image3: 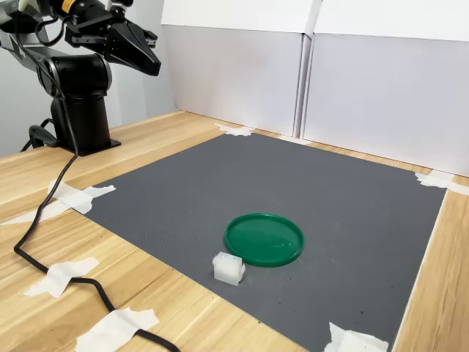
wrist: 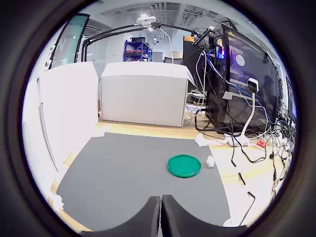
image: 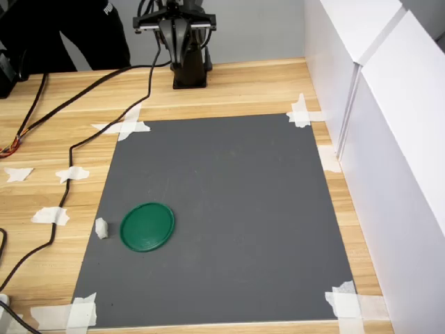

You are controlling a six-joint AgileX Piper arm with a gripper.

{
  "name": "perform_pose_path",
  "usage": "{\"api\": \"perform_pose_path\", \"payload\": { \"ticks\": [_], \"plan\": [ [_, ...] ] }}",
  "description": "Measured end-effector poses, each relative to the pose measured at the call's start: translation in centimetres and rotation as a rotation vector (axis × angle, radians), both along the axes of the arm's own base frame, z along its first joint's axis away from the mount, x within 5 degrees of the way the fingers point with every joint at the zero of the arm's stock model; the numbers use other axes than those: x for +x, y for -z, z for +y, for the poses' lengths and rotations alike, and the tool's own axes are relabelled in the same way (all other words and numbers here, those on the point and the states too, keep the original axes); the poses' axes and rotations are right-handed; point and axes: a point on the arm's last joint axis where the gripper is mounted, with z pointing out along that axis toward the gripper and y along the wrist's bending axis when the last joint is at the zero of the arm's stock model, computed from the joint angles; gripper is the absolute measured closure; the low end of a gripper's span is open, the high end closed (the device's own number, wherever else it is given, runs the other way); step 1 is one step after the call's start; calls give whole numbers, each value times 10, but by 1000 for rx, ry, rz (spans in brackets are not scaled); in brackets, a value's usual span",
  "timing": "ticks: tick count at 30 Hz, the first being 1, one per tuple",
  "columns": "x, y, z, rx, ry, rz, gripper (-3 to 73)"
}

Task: Grasp a white terminal and put it on the green lid.

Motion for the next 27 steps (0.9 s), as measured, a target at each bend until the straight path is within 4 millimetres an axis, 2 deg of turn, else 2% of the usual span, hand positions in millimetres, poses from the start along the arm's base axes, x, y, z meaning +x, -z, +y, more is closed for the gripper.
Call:
{"api": "perform_pose_path", "payload": {
  "ticks": [7, 20, 27],
  "plan": [
    [8, -3, -1, -1, 1, 64, 711],
    [52, -47, -8, -20, 0, 218, 711],
    [78, -51, -9, -18, -51, 477, 711]
  ]
}}
